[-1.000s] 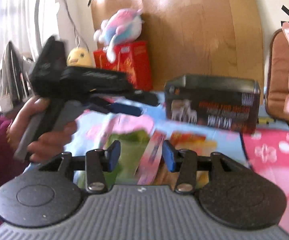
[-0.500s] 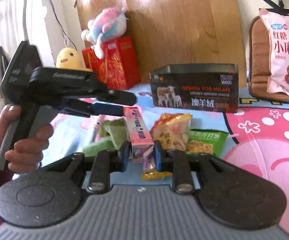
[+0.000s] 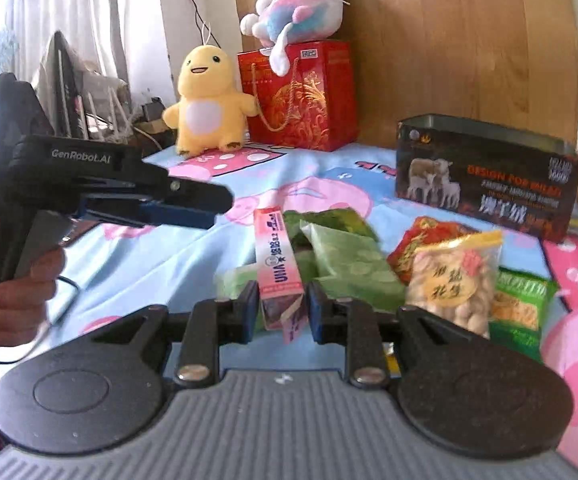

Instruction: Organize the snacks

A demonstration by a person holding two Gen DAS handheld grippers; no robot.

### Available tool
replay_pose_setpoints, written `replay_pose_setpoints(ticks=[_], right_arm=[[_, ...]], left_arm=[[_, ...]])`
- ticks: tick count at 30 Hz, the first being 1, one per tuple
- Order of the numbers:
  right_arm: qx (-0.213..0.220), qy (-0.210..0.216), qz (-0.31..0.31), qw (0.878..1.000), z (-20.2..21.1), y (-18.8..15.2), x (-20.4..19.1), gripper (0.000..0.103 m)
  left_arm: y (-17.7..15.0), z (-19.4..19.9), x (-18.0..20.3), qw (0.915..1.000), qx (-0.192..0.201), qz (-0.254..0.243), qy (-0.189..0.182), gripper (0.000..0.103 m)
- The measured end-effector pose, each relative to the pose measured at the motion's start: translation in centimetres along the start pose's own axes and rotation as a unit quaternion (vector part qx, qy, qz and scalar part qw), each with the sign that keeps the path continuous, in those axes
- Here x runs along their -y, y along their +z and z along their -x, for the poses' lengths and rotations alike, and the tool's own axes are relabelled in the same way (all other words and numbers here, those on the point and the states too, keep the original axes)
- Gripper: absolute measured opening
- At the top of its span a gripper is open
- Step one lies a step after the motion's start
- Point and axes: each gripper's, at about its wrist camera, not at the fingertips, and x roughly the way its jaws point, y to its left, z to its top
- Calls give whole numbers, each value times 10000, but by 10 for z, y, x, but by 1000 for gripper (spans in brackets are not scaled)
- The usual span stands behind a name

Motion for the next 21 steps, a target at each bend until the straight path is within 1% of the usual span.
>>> replay_pose_setpoints(ticks=[2, 4, 7, 10, 15, 17, 21], right_arm=[[58, -266, 117, 9996, 2, -1, 0, 41], [130, -512, 94, 9986, 8, -2, 4, 44], [237, -803, -85, 9964, 16, -1, 13, 44], [364, -969, -236, 9943, 26, -2, 19, 44], [448, -677, -346, 9961, 37, -5, 18, 44], [368, -533, -264, 9976, 35, -6, 13, 44], [118, -308, -199, 9993, 28, -7, 6, 44]], left_arm=[[4, 0, -4, 10000, 78, 48, 5, 54], [5, 1, -7, 9999, 146, 77, 15, 61], [8, 0, -12, 9997, 187, 137, 40, 64], [9, -2, -15, 9996, 176, 202, 54, 66], [11, 1, -19, 9994, 240, 236, 27, 68], [11, 3, -20, 9994, 247, 236, 13, 71], [13, 3, -19, 9997, 190, 171, -59, 71]])
